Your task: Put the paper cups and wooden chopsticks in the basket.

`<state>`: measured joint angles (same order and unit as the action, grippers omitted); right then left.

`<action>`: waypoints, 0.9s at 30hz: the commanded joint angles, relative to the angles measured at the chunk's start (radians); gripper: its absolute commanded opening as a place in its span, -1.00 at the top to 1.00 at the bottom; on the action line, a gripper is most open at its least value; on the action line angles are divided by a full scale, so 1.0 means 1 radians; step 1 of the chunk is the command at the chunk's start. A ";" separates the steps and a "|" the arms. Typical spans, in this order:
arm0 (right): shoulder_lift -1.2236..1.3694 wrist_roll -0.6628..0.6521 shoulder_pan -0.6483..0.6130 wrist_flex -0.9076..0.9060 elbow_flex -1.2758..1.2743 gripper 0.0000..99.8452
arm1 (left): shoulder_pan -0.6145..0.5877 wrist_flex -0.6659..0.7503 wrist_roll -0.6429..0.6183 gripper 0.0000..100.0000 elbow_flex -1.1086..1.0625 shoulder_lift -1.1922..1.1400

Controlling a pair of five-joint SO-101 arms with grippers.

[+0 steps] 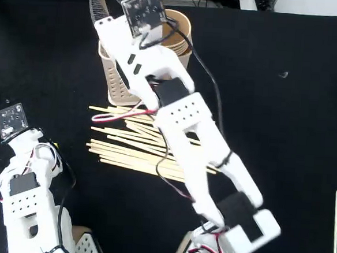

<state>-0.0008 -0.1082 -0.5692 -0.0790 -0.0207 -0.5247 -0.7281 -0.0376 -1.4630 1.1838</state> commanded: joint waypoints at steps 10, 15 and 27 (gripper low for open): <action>0.041 0.006 0.048 0.018 -0.050 0.98 | 0.001 0.015 0.000 0.71 0.039 0.015; -0.002 0.006 0.048 0.018 -0.143 0.97 | 0.001 0.015 0.000 0.71 0.039 0.015; -0.154 0.006 0.040 -0.170 -0.090 0.79 | 0.001 0.015 0.002 0.71 0.039 0.015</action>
<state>-0.0422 -0.1082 -0.5355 -0.1880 -0.1941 -0.5247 -0.7281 -0.0376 -1.4630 1.1838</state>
